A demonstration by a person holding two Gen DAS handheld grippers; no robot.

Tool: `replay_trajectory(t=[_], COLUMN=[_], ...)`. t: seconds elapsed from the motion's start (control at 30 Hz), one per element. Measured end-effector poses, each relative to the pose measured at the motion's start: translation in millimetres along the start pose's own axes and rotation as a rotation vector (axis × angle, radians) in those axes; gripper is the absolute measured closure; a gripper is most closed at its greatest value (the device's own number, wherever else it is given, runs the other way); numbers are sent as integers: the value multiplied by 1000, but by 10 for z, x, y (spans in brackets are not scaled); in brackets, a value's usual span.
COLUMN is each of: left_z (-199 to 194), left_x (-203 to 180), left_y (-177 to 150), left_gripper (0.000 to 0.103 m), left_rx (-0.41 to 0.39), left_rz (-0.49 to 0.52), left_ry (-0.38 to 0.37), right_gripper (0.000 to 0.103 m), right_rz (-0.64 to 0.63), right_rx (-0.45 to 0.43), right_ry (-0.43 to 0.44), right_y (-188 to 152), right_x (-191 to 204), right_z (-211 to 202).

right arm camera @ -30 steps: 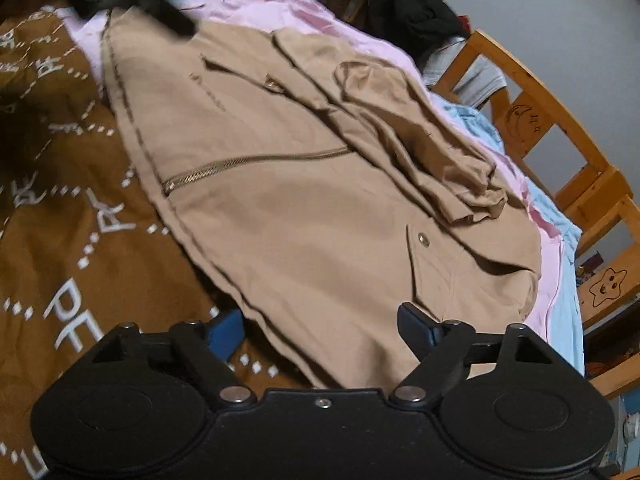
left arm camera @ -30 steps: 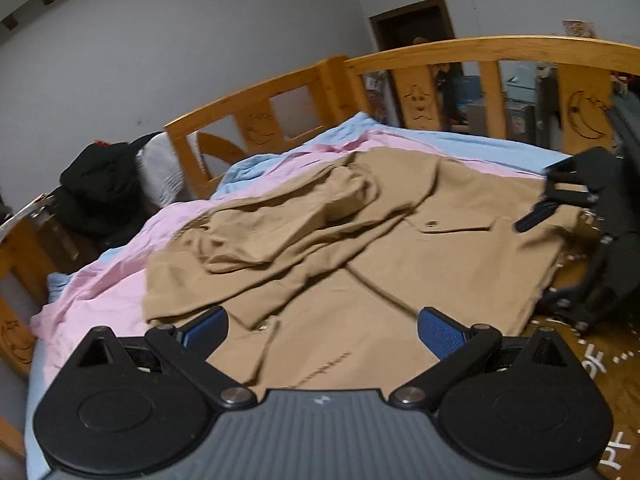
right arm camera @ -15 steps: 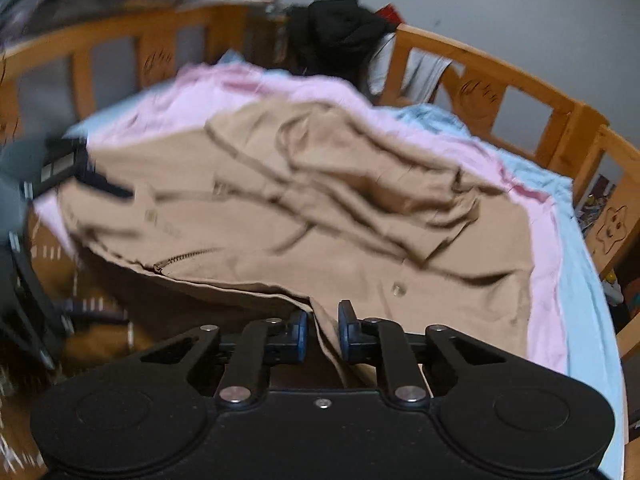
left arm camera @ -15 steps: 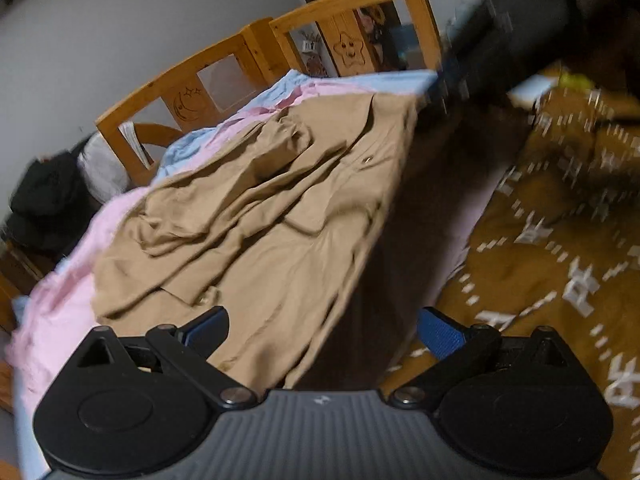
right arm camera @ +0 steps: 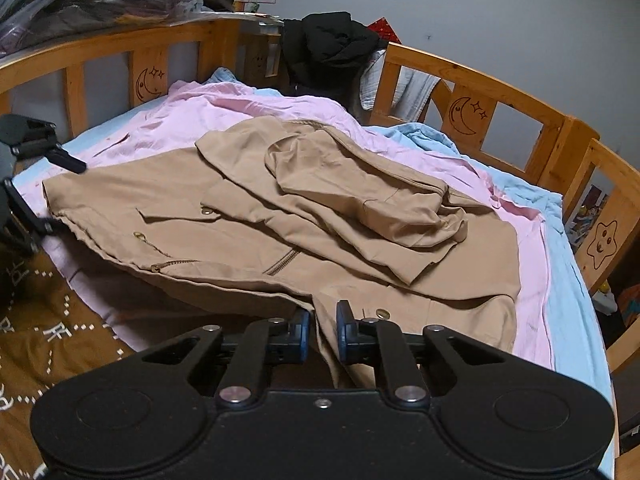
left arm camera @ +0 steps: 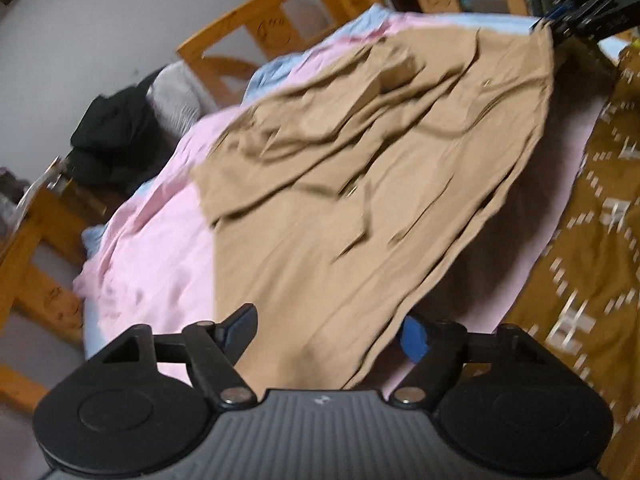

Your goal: Fold large clothes

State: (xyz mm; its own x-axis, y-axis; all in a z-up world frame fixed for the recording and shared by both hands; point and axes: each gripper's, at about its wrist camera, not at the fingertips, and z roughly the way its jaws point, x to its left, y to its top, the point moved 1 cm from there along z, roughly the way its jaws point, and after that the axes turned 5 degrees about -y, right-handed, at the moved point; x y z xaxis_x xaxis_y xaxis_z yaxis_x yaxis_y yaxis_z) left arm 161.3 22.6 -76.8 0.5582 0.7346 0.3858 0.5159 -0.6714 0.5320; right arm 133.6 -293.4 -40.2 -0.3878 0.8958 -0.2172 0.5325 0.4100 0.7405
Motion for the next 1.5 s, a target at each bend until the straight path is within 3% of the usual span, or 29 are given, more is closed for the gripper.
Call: replay_trajectory(t=[0.2,0.3,0.37,0.5,0.53,0.57,0.63,0.8,0.93,1.0,1.03,1.1,1.23,1.4,1.5], left_z=[-16,44,91,103,83,58,16,-39,-52,-65,-74,-100,-238,-592,-837], left_x=[193,158,89,146,175,200,256,324,352,352,349,339,349,401,501], left_y=[-137,-124,-112,-73,-50,-28,34,142,167,169,176,185,210,298,340], left_gripper=[30,51,72,90,93,95,97,99,100,100,100,101,101,102,102], left_rx=[59,88,109,100,88,75,45,12,10,7,4,-2,-51,-134,-121], left_rz=[-24,6,53,32,10,-6,-29,-73,-95,-102,-105,-110,-149,-209,-206], left_ry=[-8,-47,-27,-10,-6,2,16,23,24,25,26,28,45,45,4], right_gripper=[89,89,89,88,84,69,55,48,46,50,57,93,100,101,101], right_rz=[-5,-13,-34,-78,-93,-122,-192,-369,-403,-417,-428,-439,-356,-294,-261], right_rx=[0,4,7,31,38,50,69,149,179,180,174,182,144,1,-33], right_ry=[0,1,-4,-7,-12,-24,-81,-226,-336,-361,-366,-359,-370,-464,-480], right_y=[-34,-56,-87,-216,-255,-326,-500,-969,-1111,-1156,-1170,-1189,-1004,-690,-543], right_x=[12,30,78,169,196,231,276,183,-47,-106,-117,-127,-163,-186,-216], right_z=[2,3,-1,10,15,24,50,139,159,146,145,161,-3,-499,-794])
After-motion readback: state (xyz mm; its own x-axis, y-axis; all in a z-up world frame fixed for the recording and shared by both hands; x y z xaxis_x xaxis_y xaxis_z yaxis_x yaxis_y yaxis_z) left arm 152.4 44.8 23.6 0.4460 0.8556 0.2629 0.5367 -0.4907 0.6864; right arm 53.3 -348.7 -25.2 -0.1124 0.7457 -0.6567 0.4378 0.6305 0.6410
